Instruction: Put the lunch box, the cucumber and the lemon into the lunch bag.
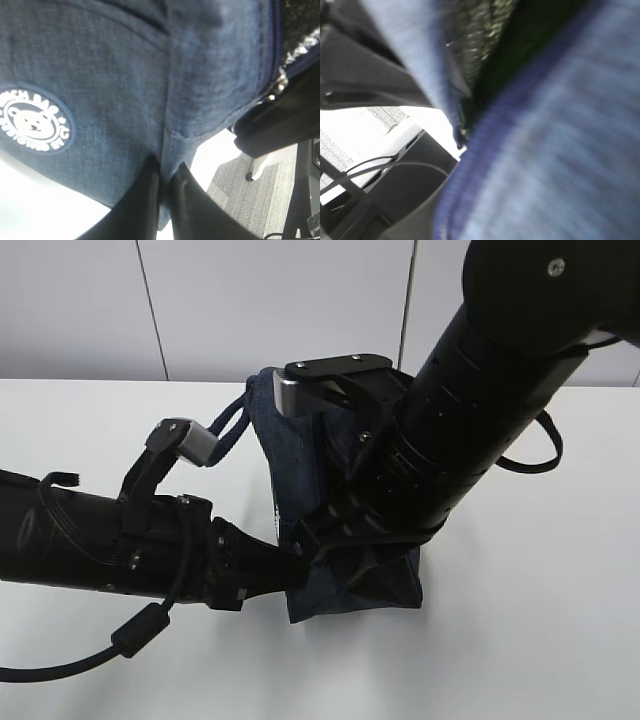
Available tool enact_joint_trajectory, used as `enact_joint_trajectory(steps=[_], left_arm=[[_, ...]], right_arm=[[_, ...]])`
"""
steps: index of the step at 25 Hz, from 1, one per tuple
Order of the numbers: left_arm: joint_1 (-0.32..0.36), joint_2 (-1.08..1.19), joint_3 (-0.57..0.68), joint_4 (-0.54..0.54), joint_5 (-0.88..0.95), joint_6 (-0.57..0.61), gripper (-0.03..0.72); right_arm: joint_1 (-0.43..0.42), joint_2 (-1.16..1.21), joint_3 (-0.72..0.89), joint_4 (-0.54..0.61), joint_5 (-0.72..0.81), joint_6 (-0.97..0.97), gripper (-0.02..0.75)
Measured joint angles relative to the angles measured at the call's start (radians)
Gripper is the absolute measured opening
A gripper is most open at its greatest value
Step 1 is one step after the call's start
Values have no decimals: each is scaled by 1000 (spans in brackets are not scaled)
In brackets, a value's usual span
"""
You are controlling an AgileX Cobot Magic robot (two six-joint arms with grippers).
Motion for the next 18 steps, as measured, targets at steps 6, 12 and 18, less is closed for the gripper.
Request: enact_joint_trajectory(steps=[6, 12, 18], left_arm=[[0, 5, 0, 2, -32, 0, -4], [0, 13, 6, 17, -101, 0, -6], [0, 16, 8, 20, -135, 0, -6]], right_arm=[[0, 43, -2, -4, -18, 0, 0], [0, 117, -12, -4, -89, 0, 0], [0, 155, -19, -4, -150, 0, 1]])
